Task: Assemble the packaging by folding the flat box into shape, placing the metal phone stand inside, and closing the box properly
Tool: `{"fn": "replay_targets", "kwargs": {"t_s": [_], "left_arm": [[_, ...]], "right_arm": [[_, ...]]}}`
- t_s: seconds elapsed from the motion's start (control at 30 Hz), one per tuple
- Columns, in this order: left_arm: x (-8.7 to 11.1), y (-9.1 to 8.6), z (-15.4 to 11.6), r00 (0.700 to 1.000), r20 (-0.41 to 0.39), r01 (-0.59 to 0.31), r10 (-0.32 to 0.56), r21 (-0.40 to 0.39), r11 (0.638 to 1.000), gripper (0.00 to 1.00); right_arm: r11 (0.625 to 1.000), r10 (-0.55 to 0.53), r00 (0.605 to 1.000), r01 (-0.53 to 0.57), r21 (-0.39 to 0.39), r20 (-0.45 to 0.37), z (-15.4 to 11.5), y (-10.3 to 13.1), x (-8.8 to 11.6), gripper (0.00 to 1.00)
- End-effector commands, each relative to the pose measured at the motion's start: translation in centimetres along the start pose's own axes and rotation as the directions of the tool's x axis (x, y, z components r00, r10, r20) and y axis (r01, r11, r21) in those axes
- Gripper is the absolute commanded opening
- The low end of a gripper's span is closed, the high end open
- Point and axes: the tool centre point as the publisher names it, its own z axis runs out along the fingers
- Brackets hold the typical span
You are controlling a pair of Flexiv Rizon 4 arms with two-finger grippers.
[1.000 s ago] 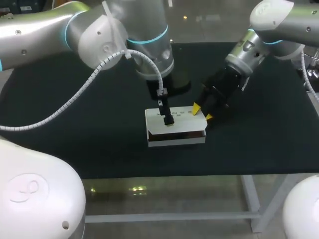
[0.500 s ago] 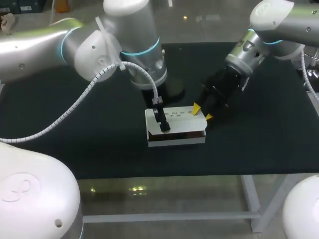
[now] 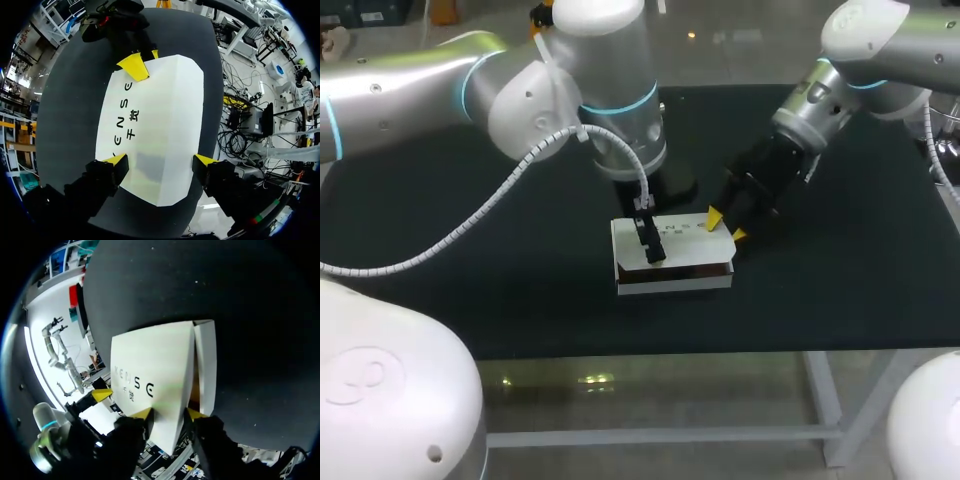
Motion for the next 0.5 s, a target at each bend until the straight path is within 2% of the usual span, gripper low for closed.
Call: {"fn": "replay_targets", "kwargs": {"t_s": [0.03,0.5], "left_arm": [[-0.07,-0.66,0.33,1.0,0.018,0.01,-0.009,-0.037,0.999,0.87],[-0.7,-0.7,0.94,0.999,0.054,0.003,-0.001,-0.029,1.0,0.85]], "right_arm": [[1.0,0.0,1.0,0.0,0.004,0.001,0.01,0.16,0.05,0.44],[1.0,0.0,1.0,0.0,0.004,0.001,0.01,0.16,0.05,0.44]]}}
